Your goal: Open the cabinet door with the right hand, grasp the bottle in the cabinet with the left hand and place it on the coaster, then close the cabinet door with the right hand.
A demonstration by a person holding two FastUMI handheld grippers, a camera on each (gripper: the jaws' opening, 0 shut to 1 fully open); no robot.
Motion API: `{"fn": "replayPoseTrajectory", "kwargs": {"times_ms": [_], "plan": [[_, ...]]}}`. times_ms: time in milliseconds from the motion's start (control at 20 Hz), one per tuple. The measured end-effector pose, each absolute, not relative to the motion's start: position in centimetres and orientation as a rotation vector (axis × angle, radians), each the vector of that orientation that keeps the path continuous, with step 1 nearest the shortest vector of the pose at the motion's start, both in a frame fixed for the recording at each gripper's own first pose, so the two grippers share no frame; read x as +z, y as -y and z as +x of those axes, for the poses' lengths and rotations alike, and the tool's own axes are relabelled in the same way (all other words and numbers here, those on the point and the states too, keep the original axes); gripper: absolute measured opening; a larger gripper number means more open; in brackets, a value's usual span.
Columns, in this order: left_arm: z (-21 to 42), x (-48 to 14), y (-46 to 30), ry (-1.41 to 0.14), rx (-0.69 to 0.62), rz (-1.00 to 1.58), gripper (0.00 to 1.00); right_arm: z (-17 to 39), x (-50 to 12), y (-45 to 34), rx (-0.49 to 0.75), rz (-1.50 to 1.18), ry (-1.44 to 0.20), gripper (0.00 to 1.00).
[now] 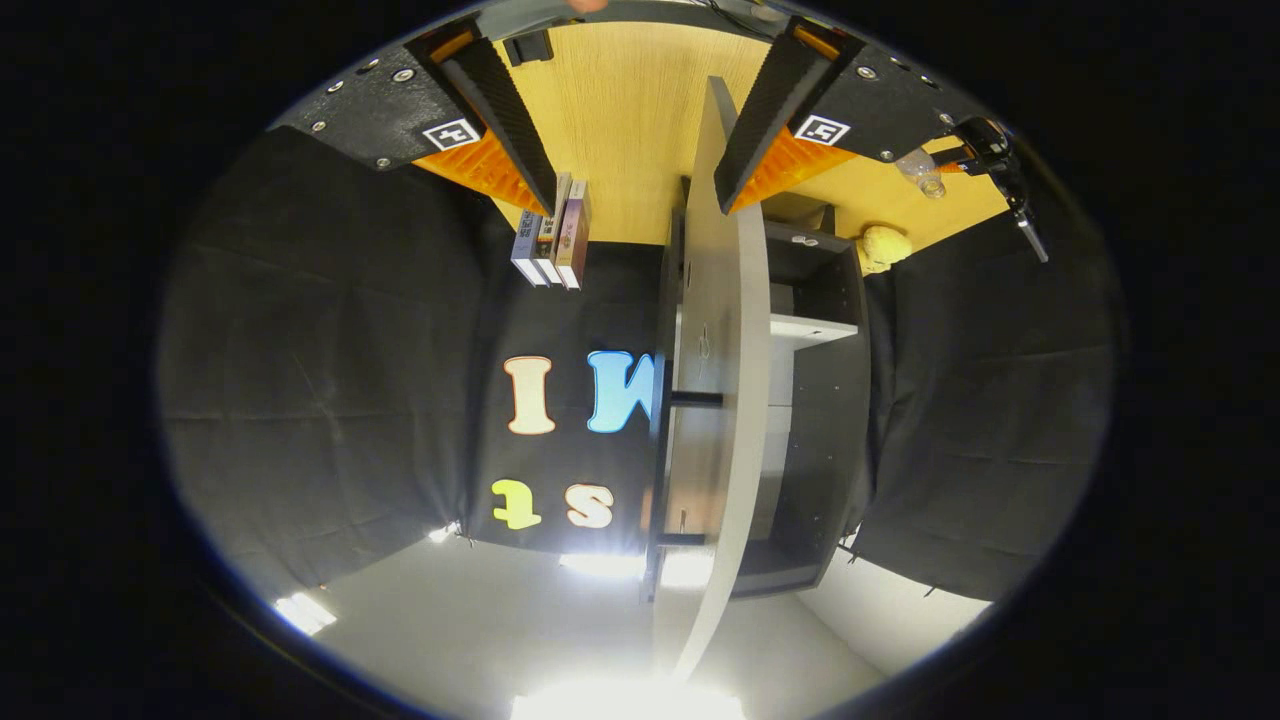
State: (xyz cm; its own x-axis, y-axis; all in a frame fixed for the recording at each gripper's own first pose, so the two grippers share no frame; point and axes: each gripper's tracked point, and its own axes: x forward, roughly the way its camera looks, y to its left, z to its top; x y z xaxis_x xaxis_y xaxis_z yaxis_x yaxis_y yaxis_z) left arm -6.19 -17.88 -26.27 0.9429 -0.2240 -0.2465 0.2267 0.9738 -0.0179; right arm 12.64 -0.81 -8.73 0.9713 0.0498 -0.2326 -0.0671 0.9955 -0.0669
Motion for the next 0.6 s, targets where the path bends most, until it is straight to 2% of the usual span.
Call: {"fn": "replayPoseTrajectory", "kwargs": {"times_ms": [150, 200, 250, 350, 400, 450, 600], "plan": [[-6.4, -23.3, 17.7, -0.231, -0.221, 0.032, 0.8, 12.7, -7.1, 1.7, 0.048, -0.045, -0.202, 0.98], [-6.7, -22.1, 17.5, -0.221, -0.217, 0.034, 0.83, 12.7, -6.4, 2.0, 0.045, -0.033, -0.185, 0.98], [-6.7, -20.7, 17.2, -0.207, -0.211, 0.038, 0.8, 12.9, -5.5, 2.4, 0.039, -0.019, -0.164, 0.98], [-6.6, -18.5, 16.7, -0.2, -0.201, 0.043, 0.8, 13.3, -3.6, 3.2, 0.027, 0.009, -0.128, 0.98], [-6.7, -17.4, 16.6, -0.197, -0.199, 0.037, 0.83, 13.6, -2.7, 3.6, 0.022, 0.018, -0.11, 0.98], [-7.0, -16.0, 16.4, -0.187, -0.195, 0.029, 0.8, 13.9, -1.6, 4.0, 0.014, 0.023, -0.088, 0.98], [-8.3, -12.3, 15.7, -0.163, -0.18, 0.014, 0.8, 15.3, 0.9, 5.5, -0.039, 0.022, -0.038, 0.95]]}}
